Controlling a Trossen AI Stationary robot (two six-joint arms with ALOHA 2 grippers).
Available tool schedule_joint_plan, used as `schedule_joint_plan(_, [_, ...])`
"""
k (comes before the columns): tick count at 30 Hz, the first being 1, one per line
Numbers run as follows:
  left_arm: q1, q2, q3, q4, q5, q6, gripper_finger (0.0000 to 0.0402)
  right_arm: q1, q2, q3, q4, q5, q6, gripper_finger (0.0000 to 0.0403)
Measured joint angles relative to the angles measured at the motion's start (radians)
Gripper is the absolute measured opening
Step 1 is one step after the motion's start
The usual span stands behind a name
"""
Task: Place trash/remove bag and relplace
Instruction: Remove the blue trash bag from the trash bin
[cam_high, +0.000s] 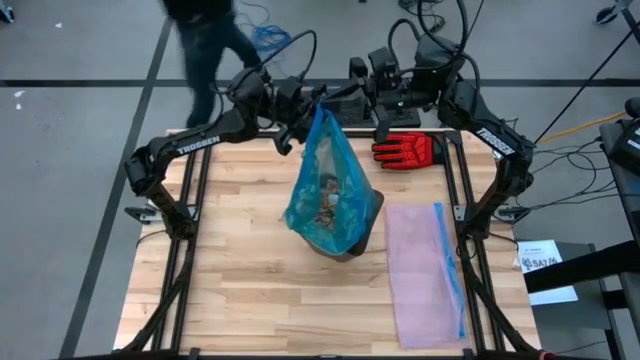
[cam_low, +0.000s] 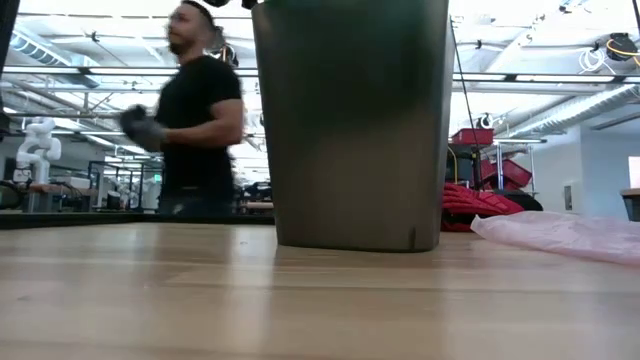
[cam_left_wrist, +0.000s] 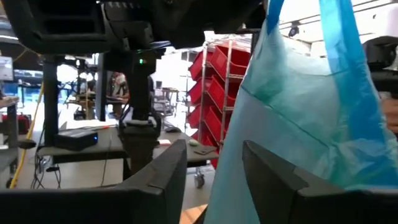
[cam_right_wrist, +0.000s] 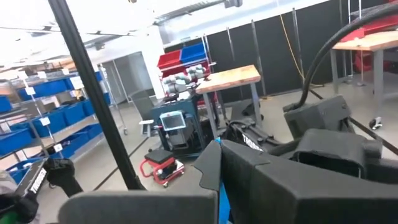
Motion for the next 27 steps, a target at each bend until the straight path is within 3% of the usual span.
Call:
schedule_joint_plan(8, [-0.032, 0.000, 0.000, -0.042, -0.023, 0.087, 0.0014, -0.001, 0.000, 0.000, 0.057, -0.005, 0.000, 0.0000])
schedule_joint_plan(18, [-0.030, 0.000, 0.000, -0.210, -0.061, 0.183, 0.0001, -0.002, 0.000, 0.000, 0.102, -0.005, -0.001, 0.0000])
schedule_joint_plan(22, [-0.023, 0.000, 0.000, -0.185, -0.057, 0.179, 0.0001, -0.004, -0.001, 0.010, 0.097, -0.008, -0.001, 0.0000])
schedule_joint_plan(27, [0.036, -0.002, 0.000, 0.038, 0.060, -0.082, 0.0001, -0.005, -0.002, 0.010, 0.101, -0.029, 0.008, 0.0000])
